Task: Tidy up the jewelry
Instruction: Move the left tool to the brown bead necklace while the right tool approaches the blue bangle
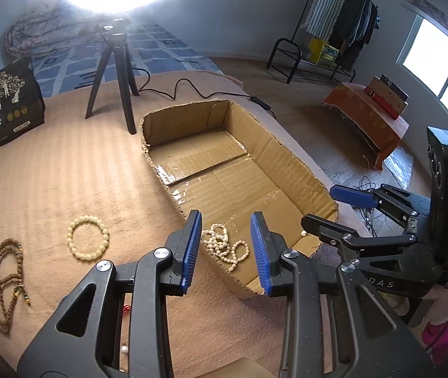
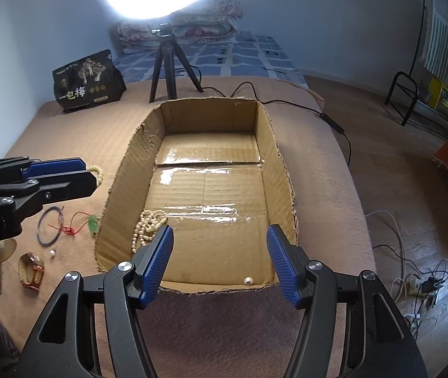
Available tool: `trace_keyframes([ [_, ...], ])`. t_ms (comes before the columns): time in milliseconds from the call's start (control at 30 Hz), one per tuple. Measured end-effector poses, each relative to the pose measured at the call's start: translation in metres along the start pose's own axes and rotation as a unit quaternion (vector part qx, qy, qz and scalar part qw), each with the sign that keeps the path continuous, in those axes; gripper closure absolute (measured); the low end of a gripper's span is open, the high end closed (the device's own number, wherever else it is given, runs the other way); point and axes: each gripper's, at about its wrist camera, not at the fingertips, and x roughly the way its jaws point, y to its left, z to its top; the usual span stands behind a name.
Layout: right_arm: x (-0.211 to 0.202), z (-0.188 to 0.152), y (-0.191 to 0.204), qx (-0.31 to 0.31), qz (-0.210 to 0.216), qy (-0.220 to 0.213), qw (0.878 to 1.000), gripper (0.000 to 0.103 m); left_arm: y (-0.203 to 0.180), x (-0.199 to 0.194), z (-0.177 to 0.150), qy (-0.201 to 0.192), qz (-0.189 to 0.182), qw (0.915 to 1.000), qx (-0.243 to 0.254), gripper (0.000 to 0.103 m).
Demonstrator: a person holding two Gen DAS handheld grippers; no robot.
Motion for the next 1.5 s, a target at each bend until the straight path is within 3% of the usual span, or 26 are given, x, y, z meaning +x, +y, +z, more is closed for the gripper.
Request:
trace_keyframes([
  [233,-0.01,0.002,0.011,-0.003,0.008,-0.007,1.0,0.036,0.013,-0.022,-0.006,-0.011,0.009,0.9998,0.01,0.071],
  [533,-0.021,0.004,0.036,-0.021,0.026,-0.007,0.999,0.03,0.065,-0.064,-0.016,-0.023,0.034,0.9991,-0.015,0.069],
  [600,-0.022,0.005,0.044,-0.028,0.033,-0.005,0.999,0.03,0.08,-0.074,-0.02,-0.025,0.046,0.9984,-0.024,0.049],
  [700,-0.023,0.006,0.06,-0.043,0.042,-0.002,0.998,0.03,0.102,-0.09,-0.027,-0.033,0.061,0.9968,-0.039,0.033],
  [1133,-0.009,0.025,0.112,-0.09,0.068,0.015,0.993,0.029,0.204,-0.119,-0.071,-0.004,0.112,0.987,-0.115,0.032],
  [1500,0.004,0.04,0.138,-0.082,0.128,0.039,0.988,0.029,0.244,-0.117,-0.086,0.015,0.107,0.9838,-0.143,0.032],
])
